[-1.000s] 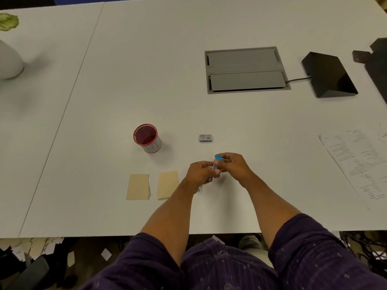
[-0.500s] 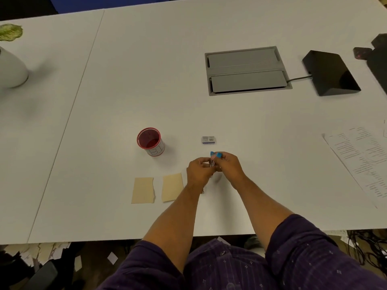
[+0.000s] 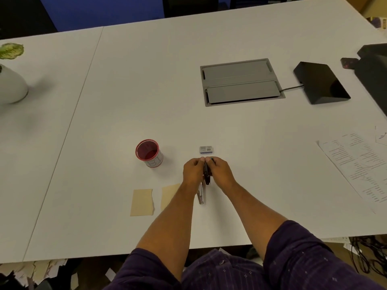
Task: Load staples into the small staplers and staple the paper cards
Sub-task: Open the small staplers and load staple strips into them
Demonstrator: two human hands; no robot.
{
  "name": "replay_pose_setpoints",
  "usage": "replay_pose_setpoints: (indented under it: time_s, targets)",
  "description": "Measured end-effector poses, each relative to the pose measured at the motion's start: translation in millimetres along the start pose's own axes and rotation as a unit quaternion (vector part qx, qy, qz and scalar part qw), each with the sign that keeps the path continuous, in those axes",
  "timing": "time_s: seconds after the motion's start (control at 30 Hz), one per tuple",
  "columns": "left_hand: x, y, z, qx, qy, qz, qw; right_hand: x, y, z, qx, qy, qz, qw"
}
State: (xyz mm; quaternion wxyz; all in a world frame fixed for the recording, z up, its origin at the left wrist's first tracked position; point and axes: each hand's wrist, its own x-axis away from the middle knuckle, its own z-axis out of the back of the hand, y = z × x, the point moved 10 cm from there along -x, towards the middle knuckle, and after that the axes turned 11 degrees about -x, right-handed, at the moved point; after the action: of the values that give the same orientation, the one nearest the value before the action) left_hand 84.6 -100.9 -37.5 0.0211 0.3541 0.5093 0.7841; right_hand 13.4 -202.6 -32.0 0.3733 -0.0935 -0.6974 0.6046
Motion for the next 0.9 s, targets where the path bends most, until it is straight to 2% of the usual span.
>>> replay_pose_setpoints:
  time_s: [0.13, 0.23, 0.47, 0.6, 0.67, 0.7, 0.77, 0.9]
  targets:
    - [1, 19, 6, -0.061, 0.04, -0.041, 0.996, -1, -5, -2, -0.006, 0.025, 0.002, 1.0]
    - [4, 23, 9, -0.041, 0.058, -0.034, 0.997, -2, -9, 3, 0.012, 0.051, 0.014, 0.999]
    - [1, 14, 12, -0.033, 0.059, -0.018, 0.998, -1, -12, 7, 0.176, 0.083, 0.016, 0.981]
    - [-3, 12, 14, -0.04, 0.074, -0.008, 0.996, -2, -15, 0, 0.2, 0.088, 0.005, 0.976]
    - [-5, 4, 20, 0.014, 0.092, 0.036, 0.995, -5, -14, 4, 0.142, 0.121, -0.008, 0.982]
    - [-5, -4, 23, 0.097, 0.103, 0.073, 0.987, -4, -10, 12, 0.061, 0.153, -0.028, 0.986]
    - [-8, -15, 28, 0.242, 0.096, 0.112, 0.959, -2, 4, 26, -0.12, 0.195, -0.08, 0.97]
    - [-10, -16, 38, 0.359, 0.071, 0.12, 0.923, -2, 16, 29, -0.274, 0.154, -0.101, 0.944]
